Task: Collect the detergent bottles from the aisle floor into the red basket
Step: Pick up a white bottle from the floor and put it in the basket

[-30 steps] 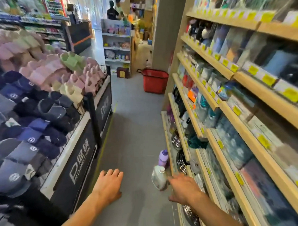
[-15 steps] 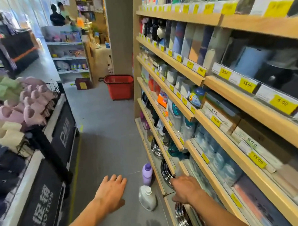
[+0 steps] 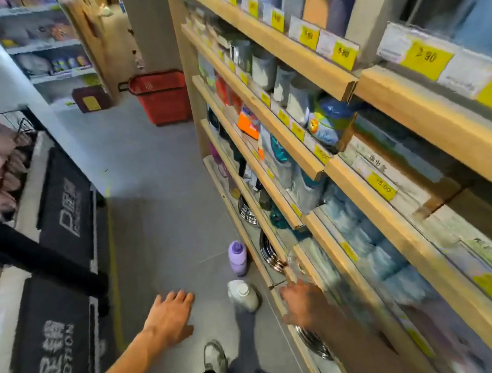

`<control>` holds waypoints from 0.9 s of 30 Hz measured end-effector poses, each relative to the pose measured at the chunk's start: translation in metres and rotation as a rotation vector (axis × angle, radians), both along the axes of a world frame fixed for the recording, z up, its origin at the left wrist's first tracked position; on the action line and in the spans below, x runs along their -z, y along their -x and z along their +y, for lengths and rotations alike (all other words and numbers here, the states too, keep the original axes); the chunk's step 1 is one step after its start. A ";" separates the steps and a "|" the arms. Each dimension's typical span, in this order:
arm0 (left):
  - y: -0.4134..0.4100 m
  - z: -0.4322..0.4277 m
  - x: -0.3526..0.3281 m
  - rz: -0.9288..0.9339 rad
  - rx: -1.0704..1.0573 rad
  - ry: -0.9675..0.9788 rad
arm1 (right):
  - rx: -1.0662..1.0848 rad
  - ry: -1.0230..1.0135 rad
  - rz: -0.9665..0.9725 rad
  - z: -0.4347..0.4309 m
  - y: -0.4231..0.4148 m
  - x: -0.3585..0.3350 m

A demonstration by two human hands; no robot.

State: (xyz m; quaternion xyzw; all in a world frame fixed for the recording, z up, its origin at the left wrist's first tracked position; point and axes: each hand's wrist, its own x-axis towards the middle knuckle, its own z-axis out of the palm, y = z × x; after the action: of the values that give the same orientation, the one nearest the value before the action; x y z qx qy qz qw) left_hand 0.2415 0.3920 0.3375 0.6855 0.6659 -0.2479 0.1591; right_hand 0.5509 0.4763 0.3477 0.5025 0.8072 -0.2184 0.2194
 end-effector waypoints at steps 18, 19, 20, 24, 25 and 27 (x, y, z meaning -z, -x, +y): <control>0.076 0.234 0.338 -0.159 0.139 0.213 | 0.287 0.313 -0.049 0.101 0.091 0.362; 0.077 0.231 0.369 -0.177 0.136 0.228 | 0.302 0.334 -0.040 0.094 0.089 0.392; 0.078 0.230 0.399 -0.195 0.134 0.232 | 0.318 0.338 -0.028 0.092 0.086 0.418; 0.073 0.229 0.516 -0.270 0.163 0.289 | 0.435 0.323 0.091 0.097 0.084 0.526; 0.070 0.230 0.544 -0.295 0.178 0.291 | 0.472 0.305 0.140 0.098 0.085 0.552; 0.063 0.232 0.593 -0.367 0.188 0.275 | 0.510 0.287 0.220 0.098 0.088 0.603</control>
State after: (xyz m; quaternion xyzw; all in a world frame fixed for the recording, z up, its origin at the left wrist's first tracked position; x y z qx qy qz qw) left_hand 0.1781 0.6240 -0.2556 0.7497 0.5194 -0.2212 0.3452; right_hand 0.4629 0.5740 -0.2556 0.6261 0.6349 -0.4312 0.1374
